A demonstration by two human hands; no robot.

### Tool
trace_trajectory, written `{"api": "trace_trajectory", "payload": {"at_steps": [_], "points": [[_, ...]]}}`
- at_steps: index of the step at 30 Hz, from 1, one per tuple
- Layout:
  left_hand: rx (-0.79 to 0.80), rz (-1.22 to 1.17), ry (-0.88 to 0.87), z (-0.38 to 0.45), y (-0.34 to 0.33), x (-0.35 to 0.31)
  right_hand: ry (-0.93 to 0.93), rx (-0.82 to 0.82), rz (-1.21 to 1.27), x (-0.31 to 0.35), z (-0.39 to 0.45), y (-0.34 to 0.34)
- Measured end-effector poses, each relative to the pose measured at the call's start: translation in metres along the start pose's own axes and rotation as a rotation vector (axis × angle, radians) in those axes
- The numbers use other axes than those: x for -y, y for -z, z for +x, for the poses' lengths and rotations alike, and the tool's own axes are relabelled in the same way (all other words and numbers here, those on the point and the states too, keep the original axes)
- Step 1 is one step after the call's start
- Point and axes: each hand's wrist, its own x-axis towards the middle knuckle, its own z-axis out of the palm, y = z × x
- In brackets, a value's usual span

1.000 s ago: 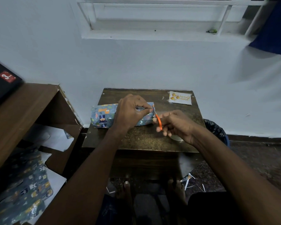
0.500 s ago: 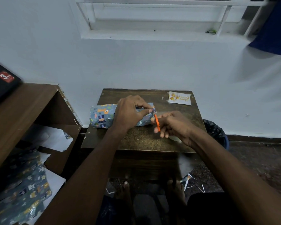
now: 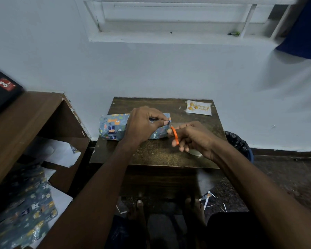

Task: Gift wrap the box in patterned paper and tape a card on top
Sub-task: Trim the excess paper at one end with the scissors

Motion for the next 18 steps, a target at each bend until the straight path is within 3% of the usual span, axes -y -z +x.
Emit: {"api": "trace_trajectory", "payload": {"at_steps": [18], "points": [[-0.013, -0.035, -0.004, -0.001, 0.001, -0.004, 0.019, -0.101, 0.042, -0.006, 0.004, -0.016]]}}
